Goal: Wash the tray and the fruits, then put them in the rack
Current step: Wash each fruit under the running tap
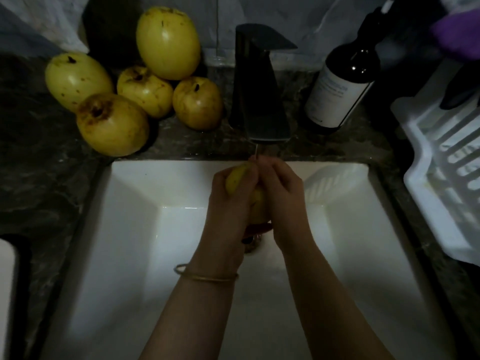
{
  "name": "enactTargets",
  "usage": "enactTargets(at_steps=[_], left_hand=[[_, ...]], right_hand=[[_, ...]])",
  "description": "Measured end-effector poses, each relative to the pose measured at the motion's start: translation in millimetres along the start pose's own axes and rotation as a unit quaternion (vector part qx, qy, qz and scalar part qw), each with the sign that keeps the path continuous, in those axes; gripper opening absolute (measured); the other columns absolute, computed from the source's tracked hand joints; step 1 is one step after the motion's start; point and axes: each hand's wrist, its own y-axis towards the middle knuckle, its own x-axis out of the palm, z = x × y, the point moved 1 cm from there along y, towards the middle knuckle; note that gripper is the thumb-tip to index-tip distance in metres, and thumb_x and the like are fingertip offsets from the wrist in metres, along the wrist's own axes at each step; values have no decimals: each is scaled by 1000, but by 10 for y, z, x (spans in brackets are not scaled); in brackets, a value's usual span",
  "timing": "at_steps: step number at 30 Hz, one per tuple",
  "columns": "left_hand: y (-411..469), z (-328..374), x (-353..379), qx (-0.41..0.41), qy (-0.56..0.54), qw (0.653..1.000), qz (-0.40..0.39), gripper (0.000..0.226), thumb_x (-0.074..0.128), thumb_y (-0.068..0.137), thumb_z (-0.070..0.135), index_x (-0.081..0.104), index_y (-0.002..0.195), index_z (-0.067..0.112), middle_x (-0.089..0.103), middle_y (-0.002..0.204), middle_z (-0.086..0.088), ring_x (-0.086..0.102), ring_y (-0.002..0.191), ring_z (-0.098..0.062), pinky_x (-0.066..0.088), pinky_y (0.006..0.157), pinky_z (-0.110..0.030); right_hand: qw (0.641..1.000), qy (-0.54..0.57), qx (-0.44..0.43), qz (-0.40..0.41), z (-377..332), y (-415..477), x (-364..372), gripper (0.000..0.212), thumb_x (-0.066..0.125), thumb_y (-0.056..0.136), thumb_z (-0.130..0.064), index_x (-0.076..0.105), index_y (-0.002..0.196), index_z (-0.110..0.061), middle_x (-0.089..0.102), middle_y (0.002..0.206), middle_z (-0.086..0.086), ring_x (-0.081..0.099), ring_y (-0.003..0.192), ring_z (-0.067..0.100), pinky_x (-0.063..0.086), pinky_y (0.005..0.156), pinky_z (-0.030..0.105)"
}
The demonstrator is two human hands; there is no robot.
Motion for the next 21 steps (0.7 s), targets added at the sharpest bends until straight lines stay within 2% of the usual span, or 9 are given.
enactTargets(at_steps=[3, 5, 7, 9, 12, 14, 15, 19, 21], left_hand=[[83, -71, 44, -5, -30, 1000, 8, 61, 49, 74, 61, 51, 123, 25, 60, 105, 7, 61, 105, -15, 48, 64, -21], [104, -59, 47, -2, -67, 998, -14, 50, 48, 88, 58, 53, 124, 23, 63, 105, 7, 64, 96, -8, 49, 67, -22], [97, -41, 55, -12, -68, 997, -36, 43, 41, 97, 48, 50, 128, 20, 62, 104, 8, 63, 88, -4, 49, 64, -19], [86, -44, 49, 17, -53, 998, -5, 40, 43, 95, 42, 49, 127, 18, 62, 104, 6, 64, 88, -4, 49, 53, -13], [27, 26, 86, 48, -12, 999, 8, 27, 50, 89, 42, 50, 116, 39, 58, 106, 16, 62, 82, 6, 46, 49, -8], [0, 37, 86, 61, 2, 998, 8, 13, 51, 88, 41, 48, 99, 46, 53, 97, 24, 59, 75, 12, 45, 47, -7], [15, 44, 89, 52, -3, 998, 17, 9, 50, 89, 41, 47, 96, 46, 51, 94, 24, 60, 73, 8, 45, 45, -8], [185, 4, 23, -76, -64, 993, 61, 27, 33, 98, 44, 44, 119, 30, 52, 101, 4, 54, 81, -13, 46, 39, -15], [245, -34, -4, -157, -138, 976, 58, 43, 26, 101, 39, 36, 138, 21, 48, 133, -5, 52, 112, -26, 53, 66, -25]], right_hand=[[984, -96, -153, 5, 38, 18, -8, 28, 50, 84, -42, 65, 103, -27, 66, 105, -6, 59, 98, 2, 47, 88, 19], [942, -202, -267, 35, 39, 74, 17, 32, 45, 89, -32, 69, 101, -16, 68, 103, 0, 57, 96, 2, 41, 88, 11], [915, -267, -296, 59, 55, 106, 57, 34, 42, 91, -28, 71, 95, -10, 68, 95, 2, 56, 88, 6, 40, 81, 12], [942, -236, -229, 70, 38, 92, 86, 29, 42, 93, -28, 68, 93, -16, 65, 88, -1, 58, 80, 7, 44, 72, 18], [997, -64, -9, 48, 17, 111, 22, 22, 45, 99, -32, 62, 85, -29, 65, 83, -10, 62, 77, 2, 49, 69, 20], [991, 71, 116, -11, 14, 134, -42, 21, 47, 95, -41, 63, 91, -28, 68, 92, -5, 66, 86, 9, 54, 72, 26], [984, 98, 145, -31, 8, 136, -56, 22, 50, 92, -43, 64, 95, -26, 68, 96, -1, 67, 89, 15, 55, 73, 30], [990, 89, 112, -17, 14, 105, 12, 14, 54, 91, -30, 65, 83, -28, 67, 90, -1, 64, 88, 19, 53, 73, 33], [994, 78, 76, 11, 9, 100, 34, 22, 52, 94, -24, 63, 77, -33, 65, 85, -7, 63, 87, 15, 51, 73, 31]])
